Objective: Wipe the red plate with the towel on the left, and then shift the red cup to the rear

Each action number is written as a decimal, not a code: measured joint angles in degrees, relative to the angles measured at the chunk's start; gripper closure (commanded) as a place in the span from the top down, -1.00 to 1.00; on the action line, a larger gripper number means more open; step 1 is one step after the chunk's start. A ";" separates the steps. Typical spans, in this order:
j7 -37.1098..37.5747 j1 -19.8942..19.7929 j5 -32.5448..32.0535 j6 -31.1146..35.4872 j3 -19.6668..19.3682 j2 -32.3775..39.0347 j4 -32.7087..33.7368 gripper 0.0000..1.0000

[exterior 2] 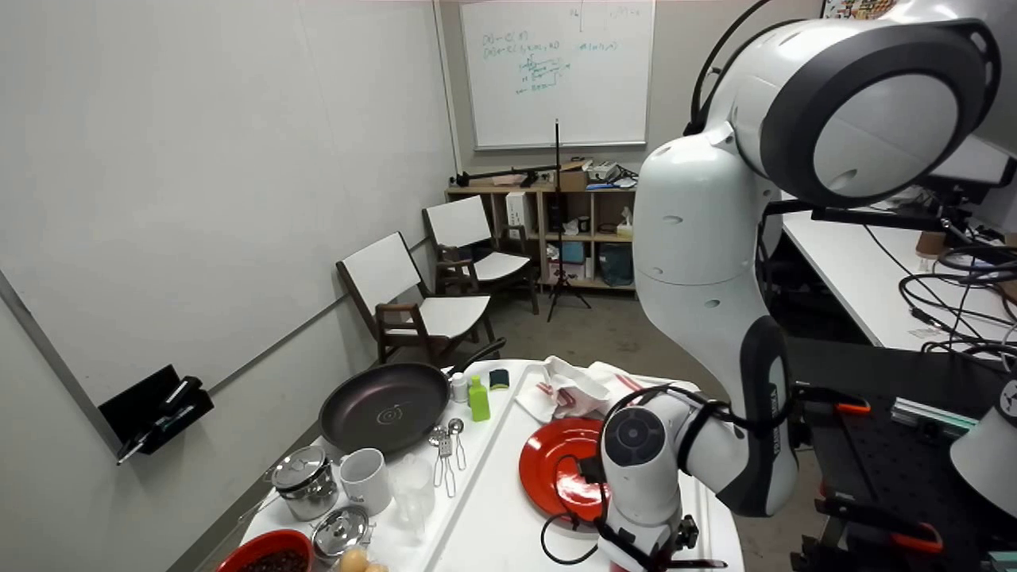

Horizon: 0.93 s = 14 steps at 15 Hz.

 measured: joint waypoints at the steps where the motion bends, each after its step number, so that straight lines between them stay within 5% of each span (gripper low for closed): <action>1: 0.11 0.50 0.00 0.35 -0.34 0.00 -0.34 -0.80; 2: 0.15 0.96 0.00 0.70 -0.66 0.00 -0.65 -0.40; 4: 0.25 1.77 0.00 1.36 -1.21 0.00 -1.12 -0.25; 11: 0.55 3.97 0.03 1.95 -2.60 0.00 -2.08 0.80; 14: 0.66 4.43 0.03 2.14 -2.77 0.00 -2.32 1.00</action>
